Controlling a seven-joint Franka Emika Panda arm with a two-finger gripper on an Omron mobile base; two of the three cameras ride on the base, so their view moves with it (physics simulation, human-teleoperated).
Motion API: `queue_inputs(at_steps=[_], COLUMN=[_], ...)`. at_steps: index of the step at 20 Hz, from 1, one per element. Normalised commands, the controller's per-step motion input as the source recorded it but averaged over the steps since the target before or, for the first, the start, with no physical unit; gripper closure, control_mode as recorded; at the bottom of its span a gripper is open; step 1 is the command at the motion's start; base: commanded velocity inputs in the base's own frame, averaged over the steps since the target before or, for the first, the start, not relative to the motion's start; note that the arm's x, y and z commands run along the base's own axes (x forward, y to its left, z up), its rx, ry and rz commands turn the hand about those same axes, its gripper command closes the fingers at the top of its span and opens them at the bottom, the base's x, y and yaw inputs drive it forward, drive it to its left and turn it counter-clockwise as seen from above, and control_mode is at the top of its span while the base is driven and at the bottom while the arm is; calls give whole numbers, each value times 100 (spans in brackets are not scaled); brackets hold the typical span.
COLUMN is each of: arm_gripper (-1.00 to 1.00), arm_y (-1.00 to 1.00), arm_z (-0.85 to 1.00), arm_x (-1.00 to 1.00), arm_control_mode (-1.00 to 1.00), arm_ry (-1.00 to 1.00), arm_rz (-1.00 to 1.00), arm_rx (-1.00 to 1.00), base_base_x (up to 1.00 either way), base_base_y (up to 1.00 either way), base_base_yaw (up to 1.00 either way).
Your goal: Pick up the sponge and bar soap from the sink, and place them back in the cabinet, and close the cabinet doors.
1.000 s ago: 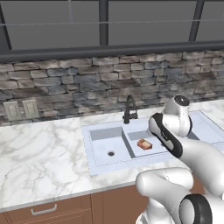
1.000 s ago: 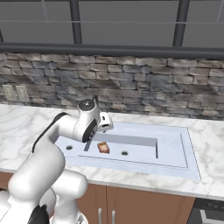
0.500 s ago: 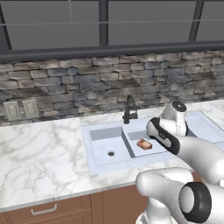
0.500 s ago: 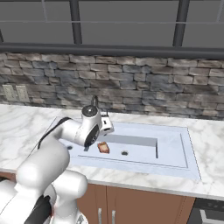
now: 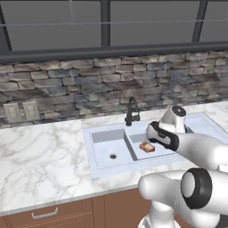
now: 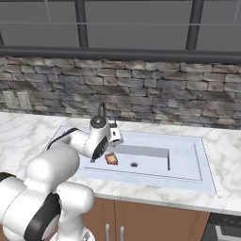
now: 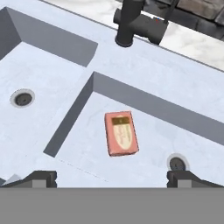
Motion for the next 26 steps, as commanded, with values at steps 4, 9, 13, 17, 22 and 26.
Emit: queue_inputs(at_steps=[4,9,13,17,22,26], arm_gripper=[-100,-100,-100,-100,-100,-100], arm_y=[-2,-1,-4,-6,-3,0], arm_z=[-8,-13,-19,-23,-20,-21], arm_x=[19,10,1,4,6,6], arm_control_mode=[-100,-100,-100,-100,-100,-100], arm_ry=[0,0,0,0,0,0], arm_rz=[0,0,0,1,0,0], arm_rx=[0,0,0,0,0,0], base_base_x=[0,0,0,0,0,0], base_base_y=[0,0,0,0,0,0], base_base_yaw=[0,0,0,0,0,0])
